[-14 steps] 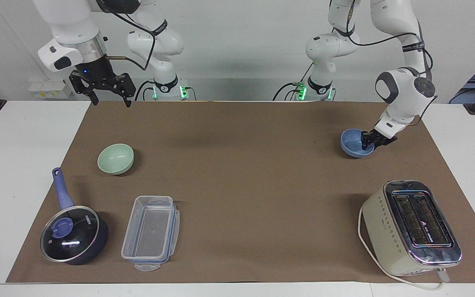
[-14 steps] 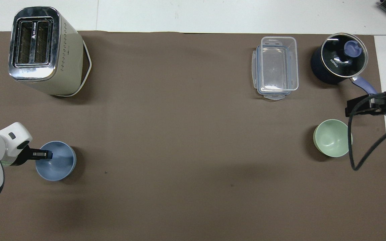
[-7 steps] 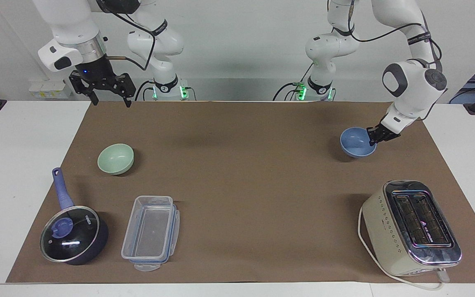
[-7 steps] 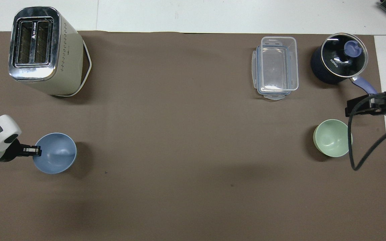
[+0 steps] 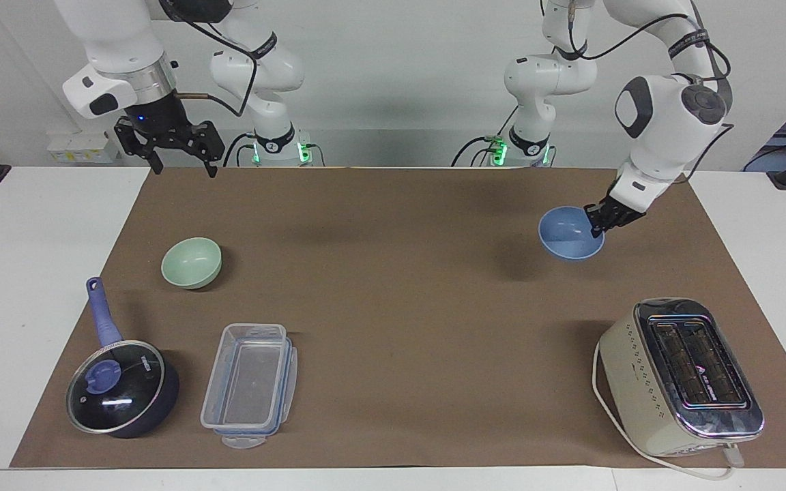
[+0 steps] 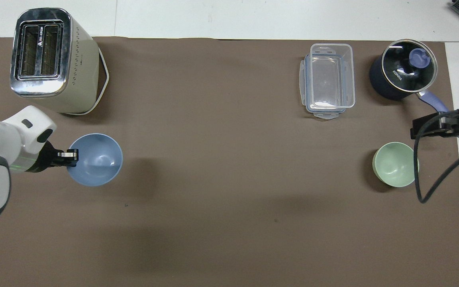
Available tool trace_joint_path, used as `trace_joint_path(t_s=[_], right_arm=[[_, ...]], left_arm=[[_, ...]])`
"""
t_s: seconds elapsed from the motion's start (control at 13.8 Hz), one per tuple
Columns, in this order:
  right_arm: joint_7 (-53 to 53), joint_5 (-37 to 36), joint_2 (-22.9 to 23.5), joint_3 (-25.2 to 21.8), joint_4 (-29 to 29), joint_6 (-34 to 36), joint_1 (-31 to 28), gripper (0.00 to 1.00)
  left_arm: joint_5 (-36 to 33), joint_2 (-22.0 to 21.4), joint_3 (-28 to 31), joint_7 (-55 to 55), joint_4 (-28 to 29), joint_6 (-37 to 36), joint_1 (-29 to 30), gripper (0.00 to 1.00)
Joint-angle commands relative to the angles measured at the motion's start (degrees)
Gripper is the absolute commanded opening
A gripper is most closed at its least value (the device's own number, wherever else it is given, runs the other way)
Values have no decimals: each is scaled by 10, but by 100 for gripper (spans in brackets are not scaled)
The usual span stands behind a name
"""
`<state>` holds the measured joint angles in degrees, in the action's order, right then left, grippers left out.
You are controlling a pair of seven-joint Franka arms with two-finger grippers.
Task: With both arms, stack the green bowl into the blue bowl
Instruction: 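Move the left gripper to the blue bowl rim and grasp it, then slide the blue bowl with the left gripper toward the table center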
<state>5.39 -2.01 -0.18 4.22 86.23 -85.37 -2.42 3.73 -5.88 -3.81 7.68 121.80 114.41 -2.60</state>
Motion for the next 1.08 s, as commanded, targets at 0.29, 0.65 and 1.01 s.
trace_joint_path(t_s=[0.29, 0.65, 1.01], right_arm=[[7, 0, -13, -1, 11, 25, -15, 100], [7, 0, -11, 0, 15, -10, -15, 100], [5, 0, -2, 0, 19, -40, -17, 100]], left_arm=[[34, 8, 7, 131, 14, 33, -175, 0], [53, 38, 7, 198, 84, 171, -291, 0], [53, 63, 7, 269, 145, 293, -394, 0]])
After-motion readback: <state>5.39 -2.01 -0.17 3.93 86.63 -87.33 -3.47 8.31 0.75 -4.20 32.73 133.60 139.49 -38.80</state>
